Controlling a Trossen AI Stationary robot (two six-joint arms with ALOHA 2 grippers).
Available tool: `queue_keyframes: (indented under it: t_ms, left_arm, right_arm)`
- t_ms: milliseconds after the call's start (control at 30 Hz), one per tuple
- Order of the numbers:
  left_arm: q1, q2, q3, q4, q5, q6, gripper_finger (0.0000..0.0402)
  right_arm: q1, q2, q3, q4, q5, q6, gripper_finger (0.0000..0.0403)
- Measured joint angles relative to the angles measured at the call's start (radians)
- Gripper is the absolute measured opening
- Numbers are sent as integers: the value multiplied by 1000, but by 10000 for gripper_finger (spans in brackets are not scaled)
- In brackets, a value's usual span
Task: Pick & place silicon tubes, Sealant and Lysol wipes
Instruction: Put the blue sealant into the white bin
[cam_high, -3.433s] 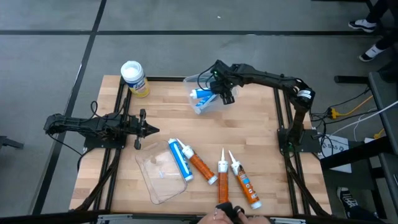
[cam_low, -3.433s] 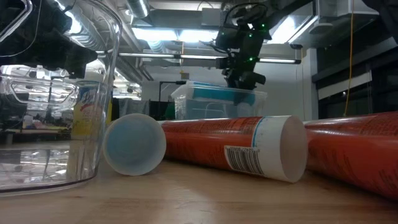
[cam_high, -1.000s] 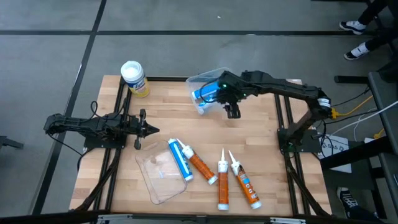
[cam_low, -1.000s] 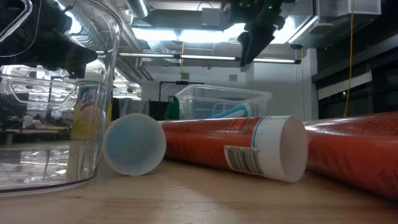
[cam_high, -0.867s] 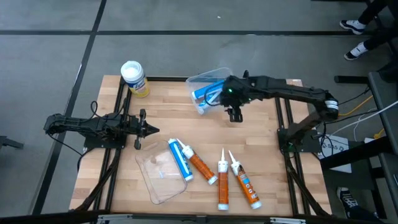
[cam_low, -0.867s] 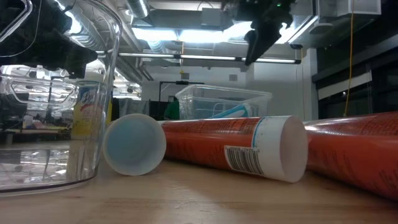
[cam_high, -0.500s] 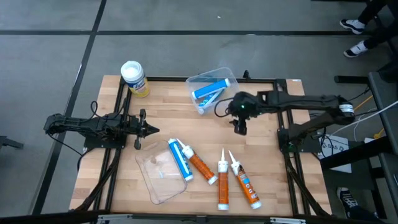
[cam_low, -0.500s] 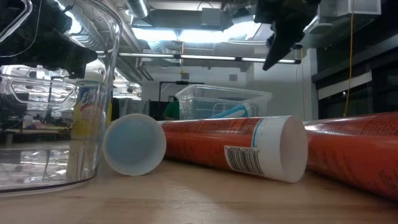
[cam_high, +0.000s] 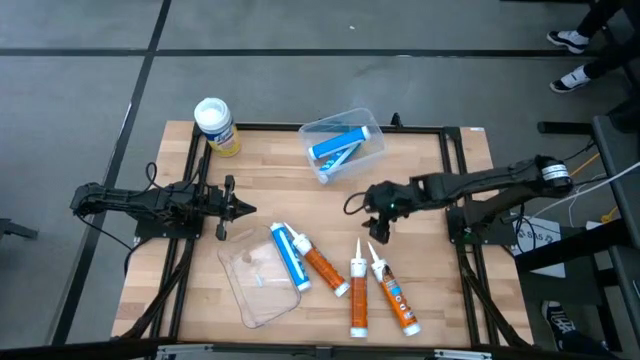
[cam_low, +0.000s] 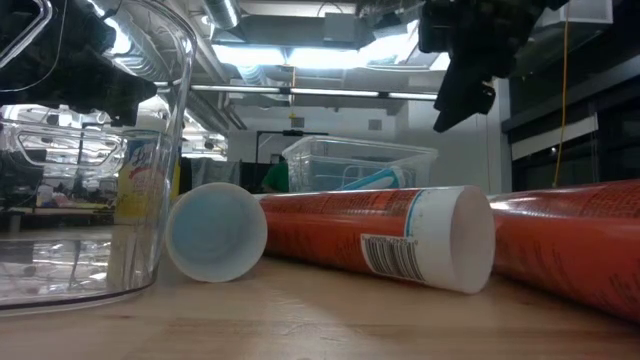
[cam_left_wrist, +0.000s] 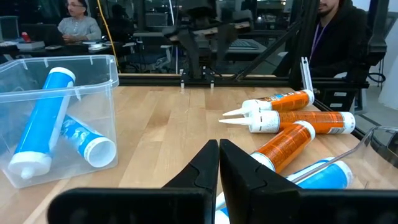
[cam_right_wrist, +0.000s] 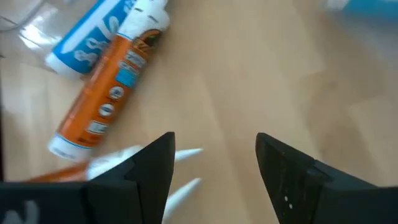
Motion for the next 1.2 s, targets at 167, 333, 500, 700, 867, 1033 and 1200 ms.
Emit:
queue_keyframes:
  t_ms: [167,333,500,700,867,1033,1200]
  left_arm:
    - [0,0,0,0,0,0,8]
    - [0,0,0,0,0,0,12]
    - [0,0,0,0,0,0,10]
    - [0,0,0,0,0,0,10]
    - [0,0,0,0,0,0,13]
    - [0,0,0,0,0,0,8]
    - [0,0,0,0,0,0,11]
  right_arm:
    - [63,51,-2,75,-16,98,225]
    - [100,117,-2,229,-148,125,225]
    - [124,197,15,338,-249,128,225]
    - [141,301,126,338,-277,116,225]
    - [158,394,227,310,-321,93,225]
    - [167,494,330,302,-390,92,225]
    - [170,601,449,297,-433,87,225]
